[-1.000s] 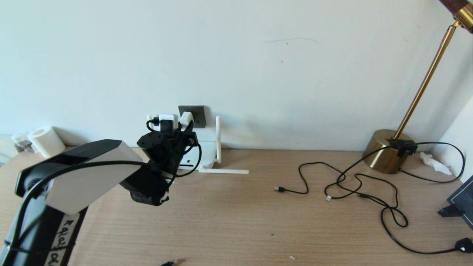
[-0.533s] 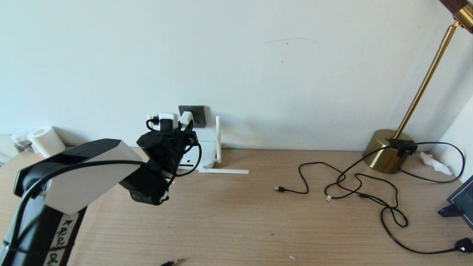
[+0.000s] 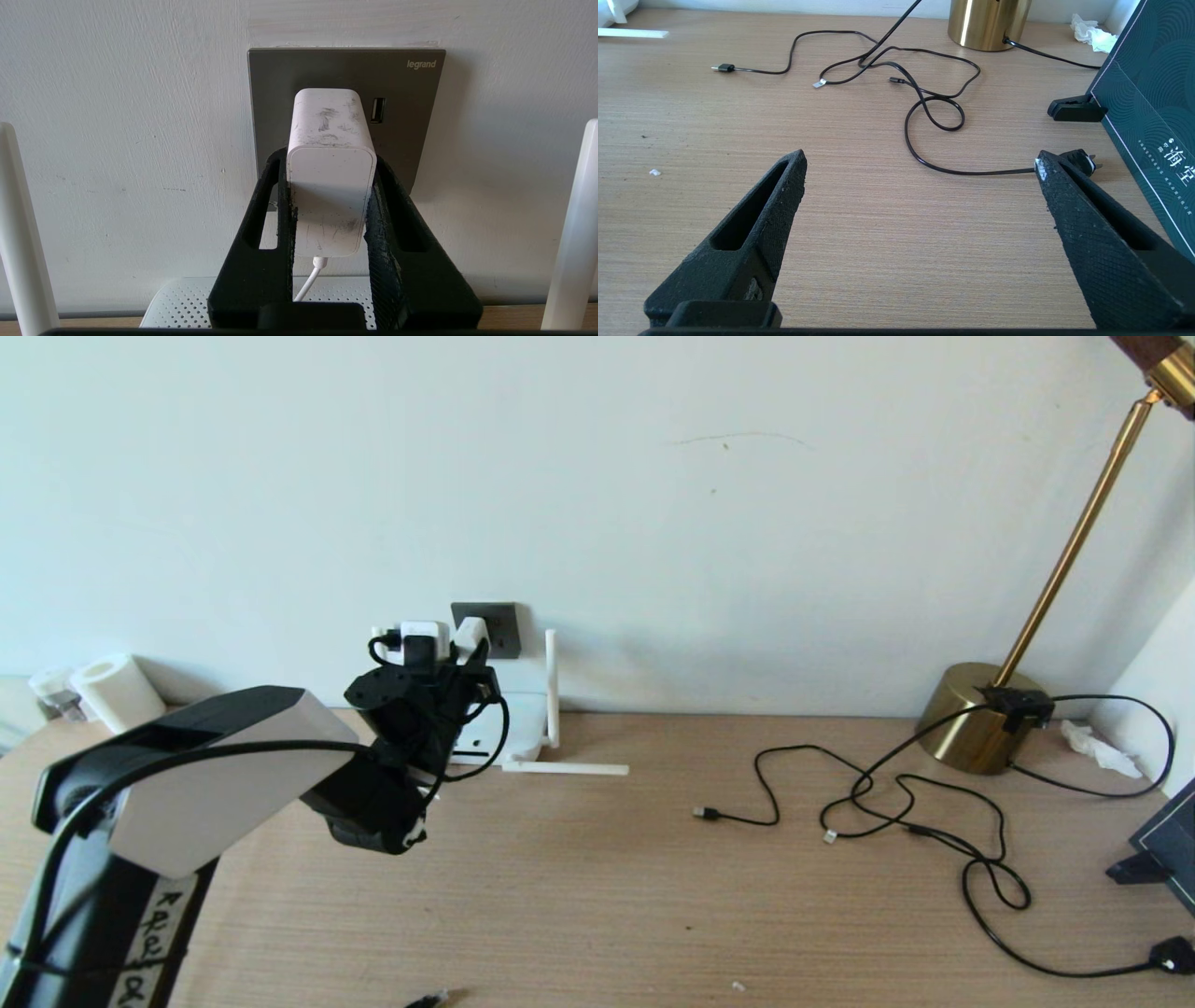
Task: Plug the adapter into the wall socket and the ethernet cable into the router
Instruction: Plug plug into socket
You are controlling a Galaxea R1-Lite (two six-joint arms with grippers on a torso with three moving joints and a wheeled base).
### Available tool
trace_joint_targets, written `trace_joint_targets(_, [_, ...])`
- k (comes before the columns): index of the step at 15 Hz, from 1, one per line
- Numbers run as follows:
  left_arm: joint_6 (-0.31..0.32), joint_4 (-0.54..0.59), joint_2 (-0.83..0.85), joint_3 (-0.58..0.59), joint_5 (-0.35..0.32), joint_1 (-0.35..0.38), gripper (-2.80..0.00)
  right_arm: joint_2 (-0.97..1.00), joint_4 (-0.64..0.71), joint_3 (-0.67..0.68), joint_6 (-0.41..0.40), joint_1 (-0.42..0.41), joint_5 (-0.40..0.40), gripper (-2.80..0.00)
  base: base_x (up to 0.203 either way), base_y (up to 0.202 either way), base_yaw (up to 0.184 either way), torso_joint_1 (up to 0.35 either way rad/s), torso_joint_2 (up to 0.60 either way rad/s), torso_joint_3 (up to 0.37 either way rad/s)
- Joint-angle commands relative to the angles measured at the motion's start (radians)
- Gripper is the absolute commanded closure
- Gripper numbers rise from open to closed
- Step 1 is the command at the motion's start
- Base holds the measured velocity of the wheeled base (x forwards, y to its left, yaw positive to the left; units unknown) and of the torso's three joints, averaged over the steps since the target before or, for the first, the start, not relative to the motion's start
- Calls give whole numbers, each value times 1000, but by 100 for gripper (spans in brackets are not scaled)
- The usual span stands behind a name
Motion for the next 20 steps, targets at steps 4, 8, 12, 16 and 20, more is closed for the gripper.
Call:
trace_joint_targets(4, [0, -9, -5, -1, 1, 0, 0, 1, 0, -1, 0, 0, 0, -280, 0, 0, 0, 0, 0, 0])
trace_joint_targets(8, [0, -9, -7, -1, 2, 0, 0, 1, 0, 0, 0, 0, 0, -280, 0, 0, 0, 0, 0, 0])
trace_joint_targets(12, [7, -9, 8, -12, 4, -1, 0, 0, 0, 0, 1, 0, 0, -280, 0, 0, 0, 0, 0, 0])
trace_joint_targets(16, [10, -9, 9, -18, 9, -4, 0, 1, 0, 1, 0, 0, 0, -280, 0, 0, 0, 0, 0, 0])
trace_joint_targets(20, [21, -1, 10, -27, 18, -6, 0, 1, 0, 1, 0, 0, 1, -280, 0, 0, 0, 0, 0, 0])
